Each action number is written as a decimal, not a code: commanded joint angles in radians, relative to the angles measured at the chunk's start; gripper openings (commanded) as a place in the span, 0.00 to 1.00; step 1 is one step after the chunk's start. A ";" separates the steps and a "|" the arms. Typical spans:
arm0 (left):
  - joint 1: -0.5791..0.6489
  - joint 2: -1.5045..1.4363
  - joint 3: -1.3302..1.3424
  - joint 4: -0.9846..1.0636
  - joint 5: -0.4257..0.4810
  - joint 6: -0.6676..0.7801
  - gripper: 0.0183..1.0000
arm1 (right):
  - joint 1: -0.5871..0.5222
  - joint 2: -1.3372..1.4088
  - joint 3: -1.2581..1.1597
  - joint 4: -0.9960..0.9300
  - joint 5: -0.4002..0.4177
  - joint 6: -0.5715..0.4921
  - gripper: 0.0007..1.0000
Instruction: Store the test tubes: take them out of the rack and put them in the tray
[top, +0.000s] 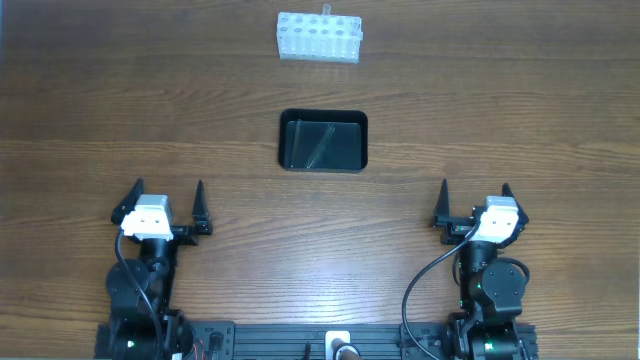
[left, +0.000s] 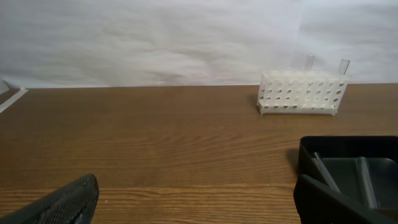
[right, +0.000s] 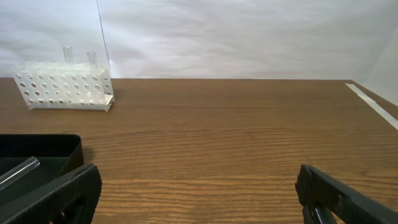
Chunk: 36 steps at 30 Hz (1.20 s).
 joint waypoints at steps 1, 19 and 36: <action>0.008 -0.009 -0.005 -0.005 0.010 0.014 1.00 | -0.003 -0.009 -0.007 0.041 -0.016 0.033 0.99; 0.008 -0.009 -0.005 -0.005 0.010 0.014 1.00 | 0.042 0.898 0.459 0.402 -0.151 0.145 0.99; 0.008 -0.009 -0.005 -0.005 0.010 0.014 1.00 | 0.422 1.749 1.283 -0.003 -0.005 0.227 0.99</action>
